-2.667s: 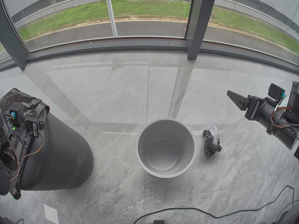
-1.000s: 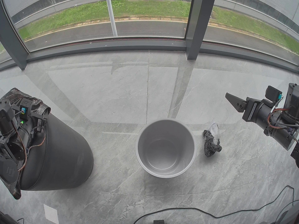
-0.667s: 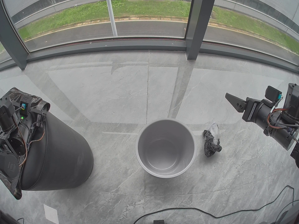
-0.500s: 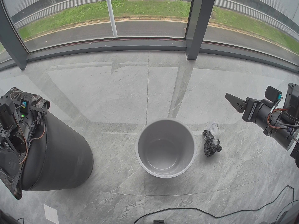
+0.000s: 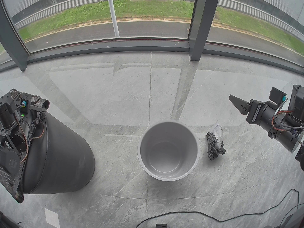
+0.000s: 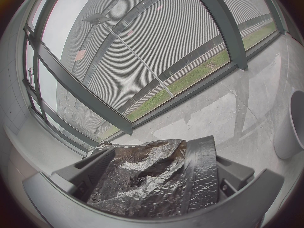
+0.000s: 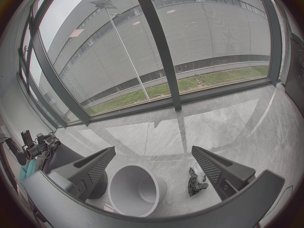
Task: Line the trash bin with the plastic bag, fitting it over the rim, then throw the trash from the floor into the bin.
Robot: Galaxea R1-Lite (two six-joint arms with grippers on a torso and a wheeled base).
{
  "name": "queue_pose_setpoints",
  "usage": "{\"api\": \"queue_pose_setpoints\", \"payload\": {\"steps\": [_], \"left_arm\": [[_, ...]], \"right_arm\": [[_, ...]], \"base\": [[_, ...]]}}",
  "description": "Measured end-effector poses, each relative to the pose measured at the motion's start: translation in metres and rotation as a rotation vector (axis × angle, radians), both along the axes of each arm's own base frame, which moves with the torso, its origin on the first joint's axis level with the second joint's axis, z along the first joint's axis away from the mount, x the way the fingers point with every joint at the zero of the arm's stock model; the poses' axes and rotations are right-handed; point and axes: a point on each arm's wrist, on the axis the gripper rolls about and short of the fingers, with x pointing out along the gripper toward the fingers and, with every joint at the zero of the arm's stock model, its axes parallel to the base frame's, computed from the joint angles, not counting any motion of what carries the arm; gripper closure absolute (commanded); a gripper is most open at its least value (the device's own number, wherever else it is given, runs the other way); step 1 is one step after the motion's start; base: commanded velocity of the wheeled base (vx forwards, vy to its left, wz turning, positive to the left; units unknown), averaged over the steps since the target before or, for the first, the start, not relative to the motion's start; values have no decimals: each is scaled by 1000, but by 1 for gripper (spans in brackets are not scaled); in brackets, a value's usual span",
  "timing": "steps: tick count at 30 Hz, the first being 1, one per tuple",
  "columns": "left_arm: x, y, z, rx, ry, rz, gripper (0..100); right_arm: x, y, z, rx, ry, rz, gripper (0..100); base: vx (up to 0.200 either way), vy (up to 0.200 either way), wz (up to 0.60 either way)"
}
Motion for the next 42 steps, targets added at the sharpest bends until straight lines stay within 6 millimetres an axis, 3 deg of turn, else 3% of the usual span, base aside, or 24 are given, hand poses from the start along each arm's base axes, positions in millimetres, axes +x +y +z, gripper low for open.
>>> {"api": "queue_pose_setpoints", "payload": {"steps": [24, 34, 42], "left_arm": [[1, -2, 8, -72, -93, -16, 100], [-3, -13, 74, -453, -434, -128, 100], [-28, -28, 107, -787, -443, -214, 100]], "right_arm": [[-1, 0, 1, 2, -3, 0, 0], [-2, 2, 1, 25, 1, 9, 0], [-5, 11, 1, 55, 14, 52, 0]], "base": [[0, 0, 0], [0, 0, 0], [0, 0, 0]]}}
